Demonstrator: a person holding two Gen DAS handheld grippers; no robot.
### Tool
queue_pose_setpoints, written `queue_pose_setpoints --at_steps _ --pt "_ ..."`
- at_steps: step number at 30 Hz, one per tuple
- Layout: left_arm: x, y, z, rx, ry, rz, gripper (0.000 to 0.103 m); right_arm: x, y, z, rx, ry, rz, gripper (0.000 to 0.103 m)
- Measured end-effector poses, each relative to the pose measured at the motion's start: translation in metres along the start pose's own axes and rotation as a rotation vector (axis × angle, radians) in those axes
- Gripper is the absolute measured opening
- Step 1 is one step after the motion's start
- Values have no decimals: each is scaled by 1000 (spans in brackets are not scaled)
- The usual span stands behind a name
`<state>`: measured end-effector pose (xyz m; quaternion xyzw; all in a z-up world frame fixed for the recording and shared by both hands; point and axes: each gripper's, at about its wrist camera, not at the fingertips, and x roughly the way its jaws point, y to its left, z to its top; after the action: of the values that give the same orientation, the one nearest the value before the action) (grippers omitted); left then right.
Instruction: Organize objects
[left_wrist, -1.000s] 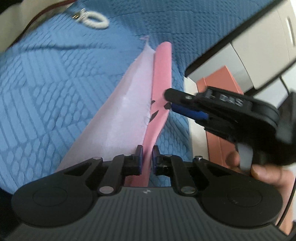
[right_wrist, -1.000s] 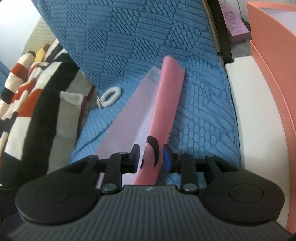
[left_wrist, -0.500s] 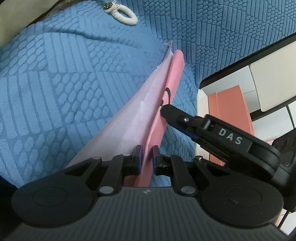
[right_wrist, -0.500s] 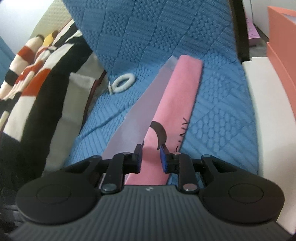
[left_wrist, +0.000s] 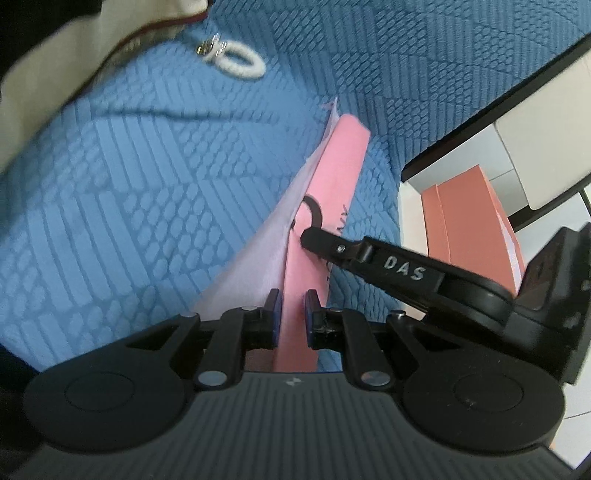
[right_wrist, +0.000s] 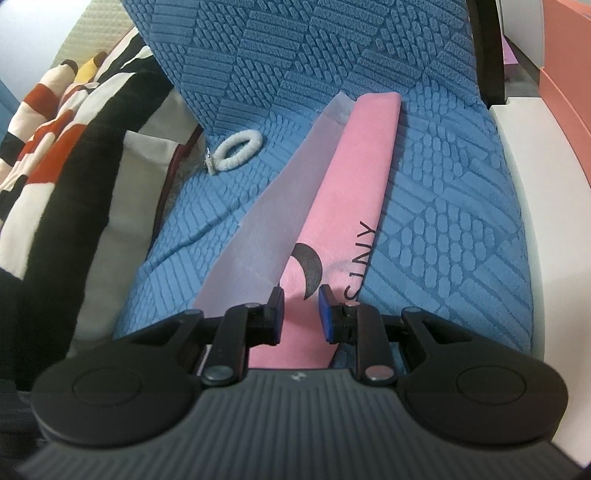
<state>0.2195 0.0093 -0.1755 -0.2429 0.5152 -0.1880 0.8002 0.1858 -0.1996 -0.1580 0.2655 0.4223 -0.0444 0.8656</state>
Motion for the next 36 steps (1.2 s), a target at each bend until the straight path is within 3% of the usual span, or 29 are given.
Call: queue_pose_setpoints --at_steps 6,15,24,27,31,36 --pt "-19 -12 1 91 -42 -6 14 1 0 0 3 1 -1 21" --pt "9 -20 -10 137 33 39 14 1 1 -1 2 -5 -8 21" --pt "17 -24 -13 179 48 73 14 4 2 11 -63 -45 -93 23" --pt "18 -23 -12 178 49 76 14 4 -3 19 -70 -60 -116 27" --pt "20 -22 -11 169 56 70 14 5 -16 29 -31 -75 -131 40" --pt "22 -23 -9 176 58 69 14 12 -29 36 36 -70 -92 43"
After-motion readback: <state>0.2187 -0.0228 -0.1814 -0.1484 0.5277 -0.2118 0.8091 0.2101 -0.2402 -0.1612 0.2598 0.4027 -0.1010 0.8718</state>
